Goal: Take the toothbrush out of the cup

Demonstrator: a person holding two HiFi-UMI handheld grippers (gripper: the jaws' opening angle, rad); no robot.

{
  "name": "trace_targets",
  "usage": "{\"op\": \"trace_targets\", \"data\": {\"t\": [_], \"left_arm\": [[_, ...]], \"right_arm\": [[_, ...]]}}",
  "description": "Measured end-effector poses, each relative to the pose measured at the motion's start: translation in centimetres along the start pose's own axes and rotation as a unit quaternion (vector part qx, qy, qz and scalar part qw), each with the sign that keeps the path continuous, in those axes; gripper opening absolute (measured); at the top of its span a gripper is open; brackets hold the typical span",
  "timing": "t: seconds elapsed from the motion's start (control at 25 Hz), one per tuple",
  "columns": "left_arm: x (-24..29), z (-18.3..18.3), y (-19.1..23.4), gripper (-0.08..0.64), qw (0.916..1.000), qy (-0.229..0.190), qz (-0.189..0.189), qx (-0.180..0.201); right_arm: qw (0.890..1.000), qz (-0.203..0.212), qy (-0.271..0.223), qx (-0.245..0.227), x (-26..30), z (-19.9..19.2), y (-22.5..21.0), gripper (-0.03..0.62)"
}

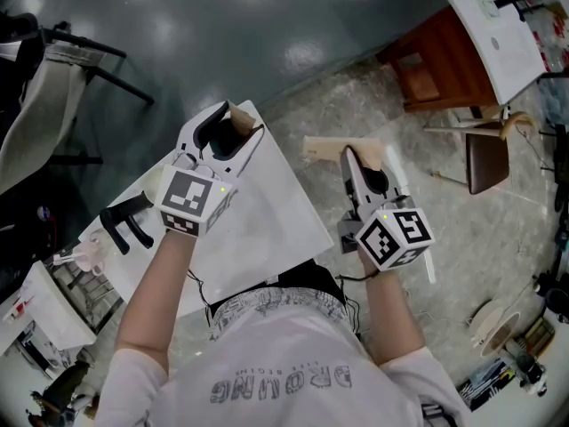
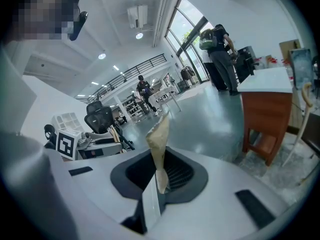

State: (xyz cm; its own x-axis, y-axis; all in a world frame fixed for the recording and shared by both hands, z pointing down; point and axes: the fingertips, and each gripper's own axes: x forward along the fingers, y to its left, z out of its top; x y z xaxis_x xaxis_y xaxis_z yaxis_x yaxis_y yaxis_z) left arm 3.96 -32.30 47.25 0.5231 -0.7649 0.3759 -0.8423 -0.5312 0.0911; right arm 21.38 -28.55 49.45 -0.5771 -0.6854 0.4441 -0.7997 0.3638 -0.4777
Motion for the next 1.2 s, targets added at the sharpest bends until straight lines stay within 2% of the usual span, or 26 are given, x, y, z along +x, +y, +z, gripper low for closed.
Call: {"op": "trace_targets", "data": {"t": [1.2], "left_arm": [[-0.6, 0.5, -0.4, 0.233, 0.9998, 0.001, 0.009, 0.015]], "right_arm": [[1.000, 0.000, -0.012, 0.004, -1.2, -0.3, -0.1, 0.046]]}}
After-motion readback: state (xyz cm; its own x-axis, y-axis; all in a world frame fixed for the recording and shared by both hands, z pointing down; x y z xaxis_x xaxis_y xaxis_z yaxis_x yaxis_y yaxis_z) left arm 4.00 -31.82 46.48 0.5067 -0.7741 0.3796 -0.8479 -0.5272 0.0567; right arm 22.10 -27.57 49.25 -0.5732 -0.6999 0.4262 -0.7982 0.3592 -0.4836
